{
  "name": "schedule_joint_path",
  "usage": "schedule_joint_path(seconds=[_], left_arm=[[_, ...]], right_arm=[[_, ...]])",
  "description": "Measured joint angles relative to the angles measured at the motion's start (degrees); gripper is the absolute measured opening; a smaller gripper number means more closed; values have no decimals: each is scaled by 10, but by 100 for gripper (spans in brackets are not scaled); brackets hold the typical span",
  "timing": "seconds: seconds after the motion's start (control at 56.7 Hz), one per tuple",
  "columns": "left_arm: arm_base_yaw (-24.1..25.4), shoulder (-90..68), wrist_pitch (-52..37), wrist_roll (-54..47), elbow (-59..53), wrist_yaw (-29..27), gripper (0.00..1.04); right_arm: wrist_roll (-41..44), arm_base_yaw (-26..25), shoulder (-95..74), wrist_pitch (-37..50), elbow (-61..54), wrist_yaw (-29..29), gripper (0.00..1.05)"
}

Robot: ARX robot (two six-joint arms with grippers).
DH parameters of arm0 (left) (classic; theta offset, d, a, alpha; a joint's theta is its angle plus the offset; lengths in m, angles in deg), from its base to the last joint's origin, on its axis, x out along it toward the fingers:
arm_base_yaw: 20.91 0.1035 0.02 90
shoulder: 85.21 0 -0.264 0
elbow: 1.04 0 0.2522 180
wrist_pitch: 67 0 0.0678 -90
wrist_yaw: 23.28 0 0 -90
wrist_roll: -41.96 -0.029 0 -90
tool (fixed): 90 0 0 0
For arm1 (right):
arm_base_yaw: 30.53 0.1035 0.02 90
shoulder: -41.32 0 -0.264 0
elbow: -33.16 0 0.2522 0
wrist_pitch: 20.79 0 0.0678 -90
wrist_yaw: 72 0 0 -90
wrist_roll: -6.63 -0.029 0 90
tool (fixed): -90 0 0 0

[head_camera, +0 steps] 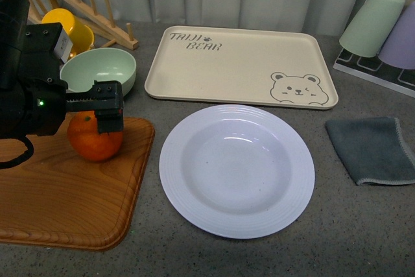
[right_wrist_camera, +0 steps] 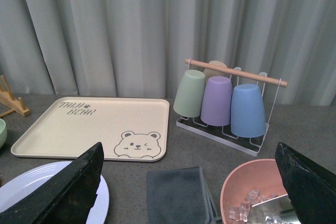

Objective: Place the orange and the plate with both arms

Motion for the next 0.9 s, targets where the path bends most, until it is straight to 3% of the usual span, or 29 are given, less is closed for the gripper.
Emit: schedule_joint_path(seconds=[0.423, 0.511, 0.617, 0.899], left_arm=[[1, -37, 5, -2, 14, 15, 98], [2, -39, 5, -4, 14, 14, 84], [3, -40, 5, -4, 14, 15, 75], [-23, 3, 8, 11, 6, 29, 72]], right_arm=[[0, 0, 0, 0, 0, 0, 96], [0, 0, 0, 0, 0, 0, 96], [0, 0, 0, 0, 0, 0, 96], [0, 0, 0, 0, 0, 0, 96]])
